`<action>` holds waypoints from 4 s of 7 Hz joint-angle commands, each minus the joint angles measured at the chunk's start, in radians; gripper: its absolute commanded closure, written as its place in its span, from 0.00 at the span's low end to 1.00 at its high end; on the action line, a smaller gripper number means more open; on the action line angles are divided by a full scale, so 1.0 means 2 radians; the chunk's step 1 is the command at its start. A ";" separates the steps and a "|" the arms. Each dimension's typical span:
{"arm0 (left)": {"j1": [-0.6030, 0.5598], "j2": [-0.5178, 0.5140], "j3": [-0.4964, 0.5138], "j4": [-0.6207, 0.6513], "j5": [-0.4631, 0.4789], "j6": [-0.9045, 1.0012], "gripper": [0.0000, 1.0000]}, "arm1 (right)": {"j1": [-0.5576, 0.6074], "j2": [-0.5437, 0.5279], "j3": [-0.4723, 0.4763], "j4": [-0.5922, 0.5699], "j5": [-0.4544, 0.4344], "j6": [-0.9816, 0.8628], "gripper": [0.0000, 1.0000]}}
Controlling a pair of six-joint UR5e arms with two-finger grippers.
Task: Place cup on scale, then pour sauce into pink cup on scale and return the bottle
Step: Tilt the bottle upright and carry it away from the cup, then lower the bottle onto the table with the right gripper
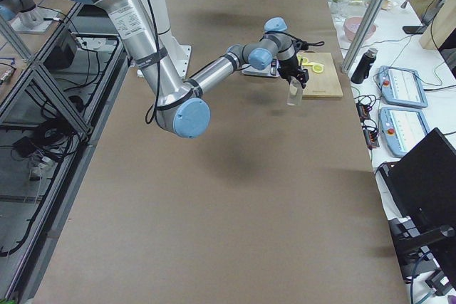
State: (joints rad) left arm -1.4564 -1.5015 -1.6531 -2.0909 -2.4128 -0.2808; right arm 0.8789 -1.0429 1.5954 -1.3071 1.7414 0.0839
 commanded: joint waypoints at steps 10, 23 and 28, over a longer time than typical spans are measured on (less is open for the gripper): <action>-0.003 0.011 -0.003 -0.015 0.000 -0.001 0.03 | 0.046 -0.185 0.000 0.304 0.095 0.204 1.00; -0.003 0.011 -0.006 -0.015 0.000 -0.002 0.03 | 0.044 -0.206 -0.064 0.422 0.061 0.205 1.00; -0.003 0.011 -0.005 -0.015 0.000 -0.002 0.03 | 0.044 -0.200 -0.065 0.423 0.066 0.208 0.91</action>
State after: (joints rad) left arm -1.4619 -1.4803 -1.6642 -2.1203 -2.4130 -0.2838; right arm 0.9664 -1.4430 1.4652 -0.4630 1.8691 0.4990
